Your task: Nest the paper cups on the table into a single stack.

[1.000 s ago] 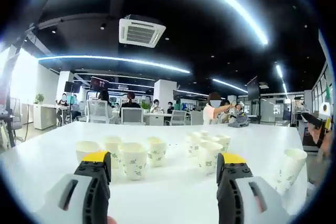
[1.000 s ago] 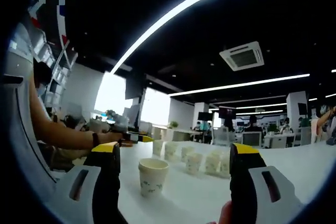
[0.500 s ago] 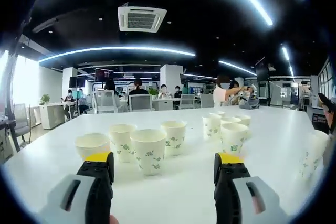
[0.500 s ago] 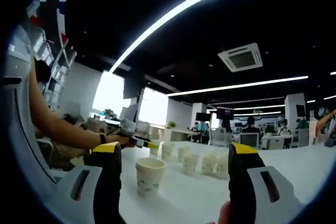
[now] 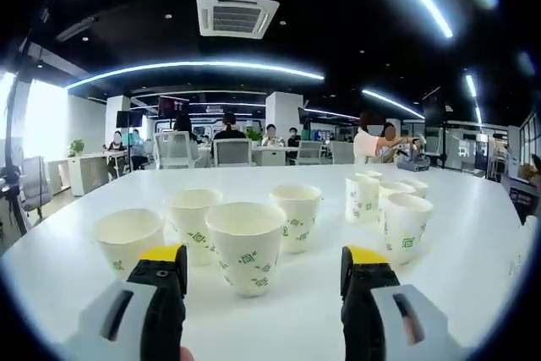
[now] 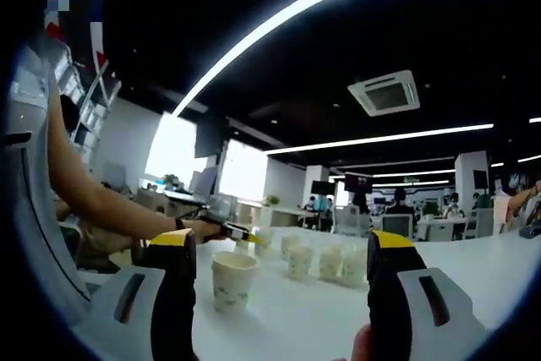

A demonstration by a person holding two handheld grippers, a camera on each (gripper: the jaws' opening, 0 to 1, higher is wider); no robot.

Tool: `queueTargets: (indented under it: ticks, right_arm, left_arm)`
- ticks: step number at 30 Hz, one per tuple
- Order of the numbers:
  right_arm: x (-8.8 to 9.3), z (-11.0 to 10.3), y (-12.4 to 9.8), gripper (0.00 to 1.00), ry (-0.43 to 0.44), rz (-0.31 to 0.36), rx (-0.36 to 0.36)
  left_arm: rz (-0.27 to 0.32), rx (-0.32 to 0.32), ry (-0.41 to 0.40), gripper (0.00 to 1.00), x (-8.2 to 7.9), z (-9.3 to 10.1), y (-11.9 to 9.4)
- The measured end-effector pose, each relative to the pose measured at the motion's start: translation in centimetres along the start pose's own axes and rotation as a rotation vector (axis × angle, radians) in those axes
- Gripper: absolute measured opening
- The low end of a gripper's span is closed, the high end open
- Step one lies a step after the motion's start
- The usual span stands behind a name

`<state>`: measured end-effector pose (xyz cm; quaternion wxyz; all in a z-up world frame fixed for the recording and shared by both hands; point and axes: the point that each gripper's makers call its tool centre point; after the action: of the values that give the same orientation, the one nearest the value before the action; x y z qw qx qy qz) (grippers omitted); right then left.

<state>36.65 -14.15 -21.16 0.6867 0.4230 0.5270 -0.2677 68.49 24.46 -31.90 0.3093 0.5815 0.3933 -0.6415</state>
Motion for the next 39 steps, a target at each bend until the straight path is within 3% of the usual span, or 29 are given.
queueTargets:
  ticks: [8, 15, 27, 39]
  right_arm:
    - [0.2, 0.1, 0.0, 0.87, -0.001, -0.006, 0.002]
    - [0.2, -0.1, 0.2, 0.87, -0.007, -0.007, -0.002]
    - [0.8, 0.2, 0.3, 0.86, -0.013, -0.024, -0.001]
    - [0.9, 0.6, 0.2, 0.86, -0.021, -0.033, 0.009]
  left_arm:
    - [-0.037, -0.034, 0.022, 0.76, 0.7, -1.1, 1.5]
    - [0.007, -0.07, -0.049, 0.69, 0.6, -2.5, 1.8]
    - [-0.047, -0.084, 0.038, 0.64, 0.8, -3.2, 3.2]
    - [-0.041, -0.085, 0.017, 0.62, 0.8, -3.3, 4.3]
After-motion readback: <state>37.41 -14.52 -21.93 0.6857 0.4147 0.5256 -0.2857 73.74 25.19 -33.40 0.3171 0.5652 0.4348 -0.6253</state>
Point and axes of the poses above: the point that each gripper's makers call its tool centre point, and the gripper's own axes: y roughly forward along the fingers, z roughly to its right, x roughly out of its underside, and after that the axes turned 15 degrees about x, right-handed
